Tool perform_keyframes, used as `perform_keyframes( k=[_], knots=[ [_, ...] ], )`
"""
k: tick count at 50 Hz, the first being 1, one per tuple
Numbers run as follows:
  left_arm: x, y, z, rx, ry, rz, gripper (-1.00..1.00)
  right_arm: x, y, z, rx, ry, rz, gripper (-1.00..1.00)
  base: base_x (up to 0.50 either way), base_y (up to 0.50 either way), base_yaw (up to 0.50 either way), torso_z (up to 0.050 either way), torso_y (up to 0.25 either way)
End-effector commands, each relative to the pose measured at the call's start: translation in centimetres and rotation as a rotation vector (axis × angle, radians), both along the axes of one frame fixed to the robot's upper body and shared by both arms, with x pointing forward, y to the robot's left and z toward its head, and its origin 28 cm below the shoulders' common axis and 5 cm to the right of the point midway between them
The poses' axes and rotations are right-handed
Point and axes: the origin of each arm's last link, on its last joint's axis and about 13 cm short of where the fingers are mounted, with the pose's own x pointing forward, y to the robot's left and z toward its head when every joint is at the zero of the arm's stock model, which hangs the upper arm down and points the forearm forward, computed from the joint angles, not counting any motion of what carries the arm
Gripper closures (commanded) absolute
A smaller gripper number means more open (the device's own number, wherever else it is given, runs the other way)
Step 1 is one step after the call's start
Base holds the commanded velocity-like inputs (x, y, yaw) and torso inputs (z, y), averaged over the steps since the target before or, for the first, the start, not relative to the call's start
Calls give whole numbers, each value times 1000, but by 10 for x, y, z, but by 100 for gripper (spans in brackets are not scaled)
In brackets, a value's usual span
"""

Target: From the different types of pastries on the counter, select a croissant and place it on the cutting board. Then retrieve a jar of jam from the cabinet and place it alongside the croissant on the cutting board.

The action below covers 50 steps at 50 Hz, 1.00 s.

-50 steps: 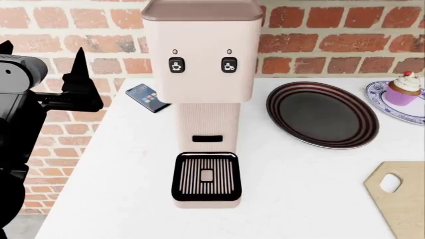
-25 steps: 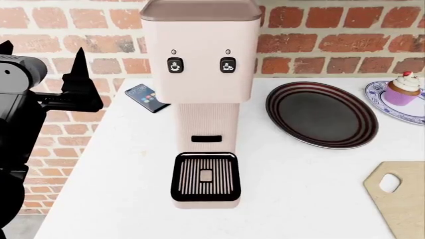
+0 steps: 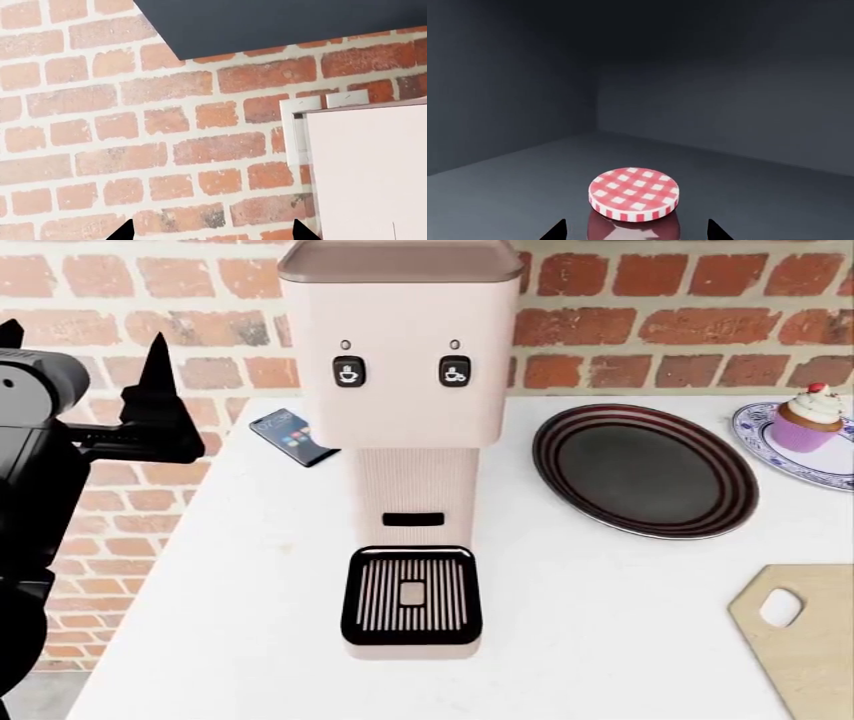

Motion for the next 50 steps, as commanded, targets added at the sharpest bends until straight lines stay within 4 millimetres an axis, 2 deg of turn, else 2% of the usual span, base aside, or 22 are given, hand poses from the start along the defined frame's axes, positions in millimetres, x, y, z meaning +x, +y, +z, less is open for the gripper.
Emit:
perform_keyframes(
  k=[1, 14, 15, 22, 31, 39, 50],
  knots=[
    [-2, -3, -26, 20, 123, -22, -100, 1, 4, -3, 4, 32, 44, -100, 0, 0, 0, 0, 0],
    [-3, -1, -27, 17, 121, -19, -100, 14, 4, -17, -33, 84, 3, -100, 0, 0, 0, 0, 0],
    [-3, -1, -27, 17, 121, -19, -100, 14, 4, -18, -36, 87, 2, 100, 0, 0, 0, 0, 0],
    [-3, -1, -27, 16, 121, -17, -100, 12, 3, -17, -36, 88, 12, 100, -2, 1, 1, 0, 0],
    [-4, 0, -28, 14, 124, -14, -100, 6, -7, -4, -21, 31, -9, 100, -6, 4, 5, 0, 0],
    [-4, -1, -28, 14, 124, -12, -100, -7, -30, 11, 13, -53, -51, 100, -4, 4, 7, 0, 0],
    [-4, -4, -25, 16, 120, -15, -100, -29, -76, 23, 79, -155, -131, 100, -3, 4, 7, 0, 0]
  ],
)
